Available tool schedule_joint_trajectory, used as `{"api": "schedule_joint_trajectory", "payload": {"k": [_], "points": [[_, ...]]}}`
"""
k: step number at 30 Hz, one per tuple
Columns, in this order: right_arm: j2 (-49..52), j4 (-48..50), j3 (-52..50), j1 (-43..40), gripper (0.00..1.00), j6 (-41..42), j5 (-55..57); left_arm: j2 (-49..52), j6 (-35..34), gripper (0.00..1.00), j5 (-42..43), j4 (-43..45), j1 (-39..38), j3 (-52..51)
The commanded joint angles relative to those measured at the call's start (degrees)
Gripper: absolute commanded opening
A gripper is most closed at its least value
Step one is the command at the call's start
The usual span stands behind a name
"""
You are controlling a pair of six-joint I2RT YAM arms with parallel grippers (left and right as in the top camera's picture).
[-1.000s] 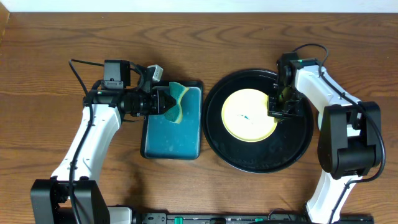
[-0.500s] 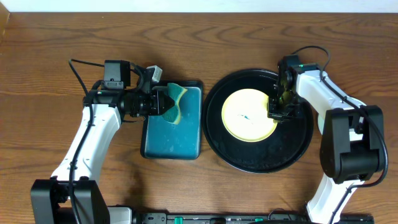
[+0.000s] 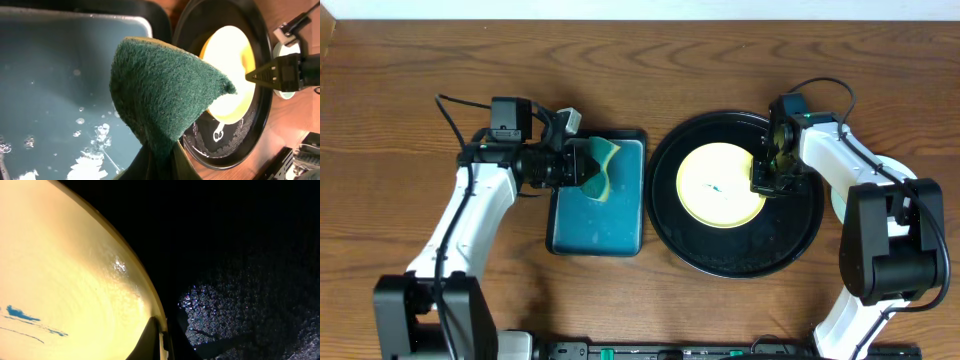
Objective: Clean dirty plates on tray and stack at the side
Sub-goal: 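Hold the green sponge above the blue tray's right edge with the left gripper, then carry the sponge with the left gripper onto the yellow plate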
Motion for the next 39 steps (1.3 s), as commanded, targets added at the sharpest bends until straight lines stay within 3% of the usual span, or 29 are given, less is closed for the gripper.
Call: {"api": "schedule_joint_trajectory", "payload": {"k": [1, 13, 16, 21, 26, 39], "points": [[5.7, 0.3, -4.2, 0.3, 0.01, 0.3, 2.3, 1.7, -0.2, 0.07, -0.1, -0.3, 0.2, -0.4], [5.7, 0.3, -4.2, 0.3, 0.01, 0.3, 2.3, 3.1, -4.5, 0.07, -0.1, -0.5, 0.2, -0.4], [5.7, 0.3, -4.2, 0.3, 0.01, 0.3, 2.3, 3.1, -8.9, 0.07, -0.7, -0.5, 0.2, -0.4], [5.7, 0.3, -4.2, 0.3, 0.01, 0.3, 2.3, 3.1, -25.3, 0.07, -10.1, -2.6, 0.2, -0.4], [5.7, 0.3, -4.2, 0.3, 0.01, 0.3, 2.3, 3.1, -34.1, 0.08, -9.2, -4.0, 0.2, -0.4], [5.7, 0.3, -4.2, 0.3, 0.01, 0.3, 2.3, 3.1, -38.7, 0.07, -7.1, -4.3, 0.2, -0.4]]}}
